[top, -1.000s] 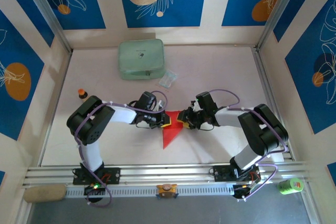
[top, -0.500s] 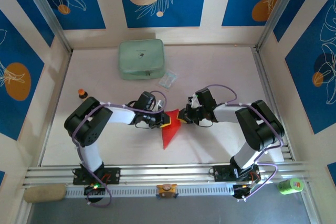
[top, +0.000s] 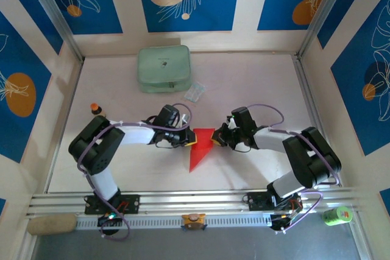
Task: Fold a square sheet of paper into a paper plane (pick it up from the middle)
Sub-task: Fold the wing for the fifth time at the center of the table.
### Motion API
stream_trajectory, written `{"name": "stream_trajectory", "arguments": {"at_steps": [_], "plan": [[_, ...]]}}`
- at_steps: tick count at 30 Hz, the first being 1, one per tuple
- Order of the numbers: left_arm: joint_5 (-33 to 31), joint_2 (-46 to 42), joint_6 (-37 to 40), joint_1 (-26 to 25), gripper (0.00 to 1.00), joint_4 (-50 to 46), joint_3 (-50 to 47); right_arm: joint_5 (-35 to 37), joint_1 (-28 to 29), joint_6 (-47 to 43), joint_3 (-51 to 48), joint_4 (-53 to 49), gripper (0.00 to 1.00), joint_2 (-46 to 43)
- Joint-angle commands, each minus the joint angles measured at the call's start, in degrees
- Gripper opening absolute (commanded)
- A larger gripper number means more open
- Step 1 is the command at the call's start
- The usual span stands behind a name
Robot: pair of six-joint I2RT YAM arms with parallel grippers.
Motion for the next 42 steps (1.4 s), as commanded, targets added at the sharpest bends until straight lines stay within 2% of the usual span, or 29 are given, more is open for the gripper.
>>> {"name": "stream_trajectory", "arguments": {"at_steps": [1,8,12,24,28,30,32,35,39,42], "plan": [[1.2,2.5,0.1,0.2,0.07,0.2,0.5,0.2,0.4,1.4,-0.8,-1.5,0.06,-1.7],[2.7,5.6,0.8,0.2,0.02,0.8,0.6,-6.8,-0.6,-3.8,1.0,-0.1,0.18,1.5],[2.6,5.9,0.8,0.2,0.01,1.0,0.4,-7.5,-1.3,-5.4,1.9,-0.6,0.22,3.0],[2.5,5.6,1.4,0.3,0.02,0.4,0.7,-10.0,-3.1,-9.9,3.6,-1.7,0.23,6.1],[2.7,5.7,1.3,0.2,0.02,0.8,0.8,-11.1,-3.2,-10.3,4.0,-1.6,0.16,6.9],[3.2,5.0,1.3,0.2,0.05,1.7,0.7,-10.5,-3.4,-9.9,3.9,-2.1,0.10,6.7],[2.8,3.4,1.8,0.2,0.08,1.6,0.7,-9.8,-3.5,-9.2,3.5,-2.1,0.08,6.2],[0.3,-0.6,4.5,0.1,0.20,-1.3,1.3,-8.9,-3.5,-6.5,3.3,-2.2,0.04,5.2],[-6.5,-6.8,12.6,-1.2,0.33,-10.3,3.0,-5.4,-3.5,1.0,2.4,-2.6,0.02,3.3],[-12.7,-10.2,19.9,-4.2,0.36,-16.7,3.8,-4.6,-3.4,5.7,1.7,-0.4,0.01,2.6]]}}
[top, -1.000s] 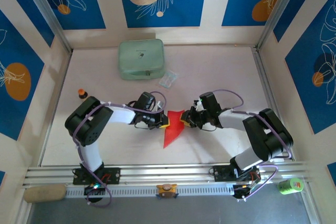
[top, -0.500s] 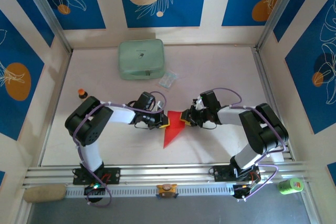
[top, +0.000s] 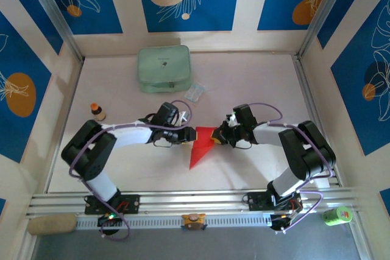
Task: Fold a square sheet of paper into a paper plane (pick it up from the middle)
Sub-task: Fold the wing for the fifth time at the center of the table.
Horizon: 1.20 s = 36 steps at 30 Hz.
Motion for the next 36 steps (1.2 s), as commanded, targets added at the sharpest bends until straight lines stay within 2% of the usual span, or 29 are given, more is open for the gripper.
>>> {"name": "stream_trajectory", "arguments": {"at_steps": [1,8,14,17,27,36], "plan": [[-8.2,-4.1,11.0,-3.5,0.37,-9.6,1.8,1.8,0.0,7.6,-1.1,1.1,0.01,-2.1],[-18.4,-6.7,18.9,-12.9,0.44,-13.6,0.8,3.7,0.8,9.5,0.6,-1.6,0.01,-2.4],[-32.9,-3.6,21.1,-21.2,0.46,-18.1,3.8,3.9,1.1,9.1,0.9,-2.8,0.01,-2.9],[-37.7,-2.5,21.5,-23.5,0.46,-19.6,5.2,4.0,1.1,9.3,0.5,-2.8,0.01,-3.0],[-43.0,2.2,21.0,-26.5,0.41,-22.3,8.9,3.4,1.3,9.3,0.6,-2.5,0.01,-3.0],[-43.2,4.0,21.4,-27.3,0.40,-22.8,10.2,3.3,1.3,9.6,0.9,-2.1,0.01,-2.8]]}}
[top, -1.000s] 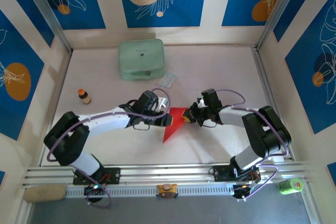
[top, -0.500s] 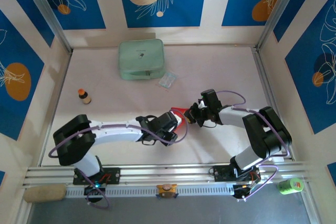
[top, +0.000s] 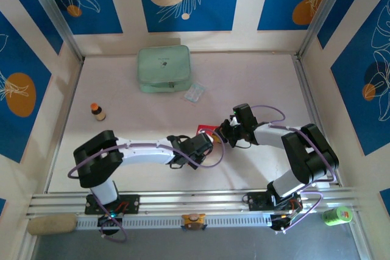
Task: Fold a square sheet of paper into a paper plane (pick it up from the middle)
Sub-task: Fold the wing for the fifth time at the center of the table.
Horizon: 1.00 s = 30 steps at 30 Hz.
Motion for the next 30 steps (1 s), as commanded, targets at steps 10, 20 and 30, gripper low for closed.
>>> {"name": "stream_trajectory", "arguments": {"at_steps": [10,20,30], "plan": [[-2.7,3.7,0.9,-1.1,0.29,-5.0,4.8,-0.5,0.2,1.0,1.0,-0.6,0.01,-0.5],[-3.4,4.5,0.5,-1.1,0.26,-5.5,5.3,-0.7,-0.1,0.8,1.3,-0.9,0.01,-0.5],[-3.1,4.1,0.4,-1.1,0.17,-4.6,4.6,-0.7,-0.1,0.6,1.4,-1.1,0.01,-0.5]]}}
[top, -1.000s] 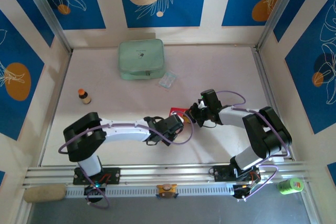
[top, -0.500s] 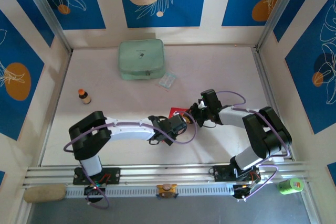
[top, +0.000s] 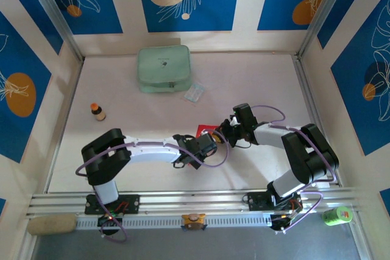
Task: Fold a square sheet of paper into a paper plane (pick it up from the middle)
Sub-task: Fold the wing for the fifth time at the center of the table.
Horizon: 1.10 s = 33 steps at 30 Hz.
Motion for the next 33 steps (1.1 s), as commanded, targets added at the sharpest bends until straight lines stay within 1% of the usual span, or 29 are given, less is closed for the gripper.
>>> {"name": "stream_trajectory", "arguments": {"at_steps": [1,4,9,12,14,17,22,33], "plan": [[-0.9,0.3,-0.2,-0.6,0.17,-1.1,0.8,-0.7,-0.1,0.2,1.2,-1.2,0.01,-0.5],[-0.7,0.5,-0.7,-0.6,0.14,-1.0,0.7,-0.6,-0.1,0.1,0.9,-1.3,0.02,-0.9],[-0.3,0.9,-2.6,-0.4,0.13,-0.2,0.0,1.1,-0.2,-2.1,0.5,-3.7,0.17,-3.6],[1.2,0.9,-3.2,-0.3,0.17,0.9,-0.7,3.3,-0.9,-3.7,0.0,-7.4,0.26,-6.8],[2.1,0.9,-3.9,-0.2,0.19,1.7,-1.0,4.2,-1.7,-4.8,-0.6,-9.7,0.29,-8.9],[3.2,0.7,-3.9,-0.2,0.22,2.6,-1.4,4.4,-3.1,-5.8,-1.7,-11.9,0.31,-11.5],[3.7,0.6,-4.2,0.0,0.23,2.6,-1.5,4.1,-4.6,-6.8,-2.8,-14.1,0.31,-13.8],[6.6,1.0,-4.3,0.4,0.24,4.1,-2.0,3.9,-4.7,-6.9,-3.7,-15.3,0.32,-15.1]]}}
